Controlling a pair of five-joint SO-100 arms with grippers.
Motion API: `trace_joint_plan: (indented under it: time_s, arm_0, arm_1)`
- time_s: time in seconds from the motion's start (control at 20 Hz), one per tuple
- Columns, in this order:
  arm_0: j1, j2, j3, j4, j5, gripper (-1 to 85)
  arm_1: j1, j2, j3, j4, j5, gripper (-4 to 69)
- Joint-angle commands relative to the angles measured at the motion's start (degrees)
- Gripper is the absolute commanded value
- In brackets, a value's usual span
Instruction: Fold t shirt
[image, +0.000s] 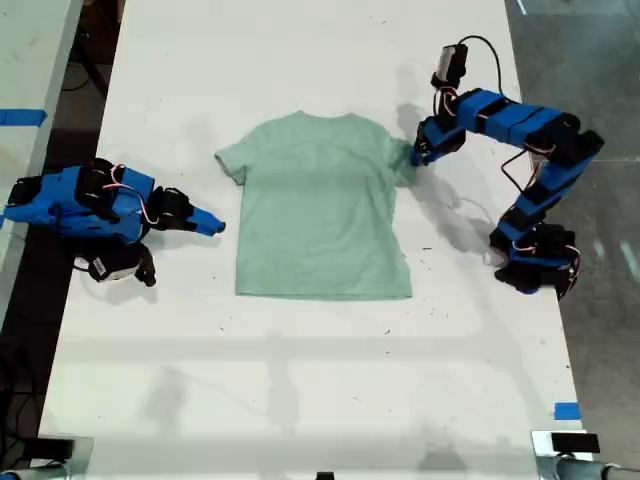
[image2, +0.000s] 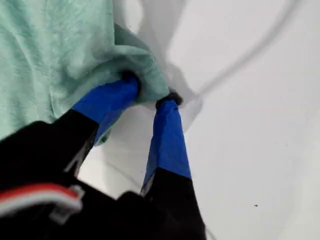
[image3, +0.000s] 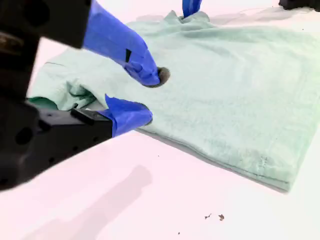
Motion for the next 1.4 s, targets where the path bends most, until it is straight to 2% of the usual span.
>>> trace_joint_plan:
  time_s: [0.0, 0.3, 0.55, 0.8, 1.05, 1.25, 1.3, 1.35]
  arm_0:
    - [-0.7, 0.3, -0.3, -1.3, 0.4, 8.5]
    - [-0.7, 0.3, -0.3, -1.3, 0.4, 8.5]
    - [-0.7, 0.3, -0.3, -1.3, 0.4, 8.5]
    - [-0.7, 0.3, -0.3, -1.3, 0.4, 8.5]
    - [-0.7, 0.3, -0.3, -1.3, 0.4, 8.5]
    - [-0.7, 0.3, -0.3, -1.3, 0.4, 8.5]
    - [-0.7, 0.3, -0.3, -1.3, 0.4, 8.5]
    - [-0.7, 0.3, -0.3, -1.3, 0.4, 8.5]
  arm_1:
    - [0.1, 1.9, 0.1, 0.8, 1.0, 1.2]
    - [0.2, 15.0, 1.8, 3.2, 1.3, 1.2]
    - [-9.6, 21.8, -13.5, 7.8, 1.7, 1.2]
    - [-22.8, 14.2, -22.4, 1.2, 3.0, 1.2]
    - [-32.3, -4.0, -30.1, -6.7, 4.7, 1.2]
    - [-37.1, -20.1, -39.5, -7.7, 5.7, 1.1]
    - [-37.7, -22.0, -40.5, -7.6, 6.0, 3.5]
    - [-37.9, -22.2, -40.6, -7.5, 6.1, 15.7]
